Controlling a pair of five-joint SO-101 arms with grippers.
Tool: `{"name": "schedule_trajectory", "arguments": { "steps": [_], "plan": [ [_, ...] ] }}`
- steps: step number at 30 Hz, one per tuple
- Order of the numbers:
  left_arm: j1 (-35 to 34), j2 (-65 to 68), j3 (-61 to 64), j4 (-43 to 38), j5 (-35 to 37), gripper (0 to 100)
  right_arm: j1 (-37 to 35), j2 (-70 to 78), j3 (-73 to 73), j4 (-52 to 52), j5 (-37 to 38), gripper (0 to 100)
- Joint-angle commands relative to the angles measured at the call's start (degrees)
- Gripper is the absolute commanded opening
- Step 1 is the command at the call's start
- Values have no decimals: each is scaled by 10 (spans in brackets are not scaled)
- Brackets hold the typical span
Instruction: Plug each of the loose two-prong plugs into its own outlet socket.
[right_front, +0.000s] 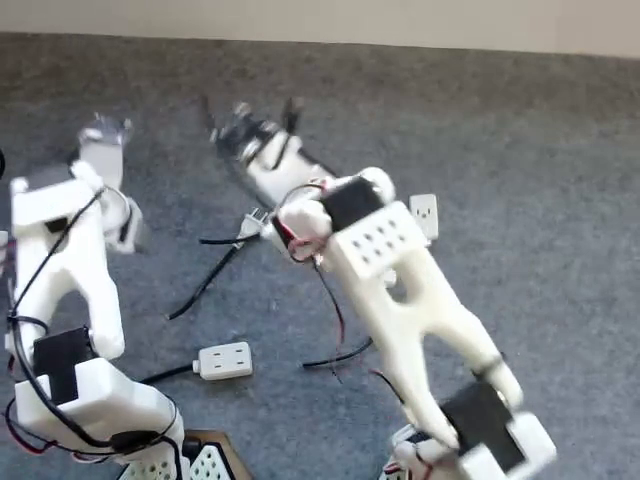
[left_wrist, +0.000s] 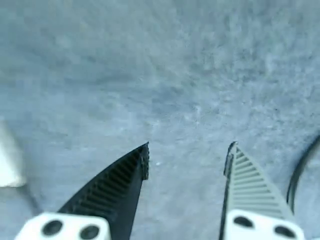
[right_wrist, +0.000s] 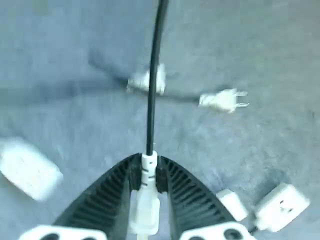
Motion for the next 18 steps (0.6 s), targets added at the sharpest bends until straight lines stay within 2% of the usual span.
{"name": "schedule_trajectory", "arguments": {
  "steps": [1, 5, 8, 13, 18],
  "plan": [
    [12, -26, -166, 120, -51, 268, 5, -130, 60, -33, -174, 4],
    [26, -114, -193, 143, -66, 345, 15, -199, 195, -136, -229, 4],
    [59, -217, -140, 139, -67, 370, 22, -252, 298, -235, -244, 4],
    [163, -429, 75, 64, -90, 373, 25, -329, 456, -385, -247, 4],
    [256, -674, 337, -64, -63, 377, 25, -364, 487, -406, -272, 4]
  ]
}}
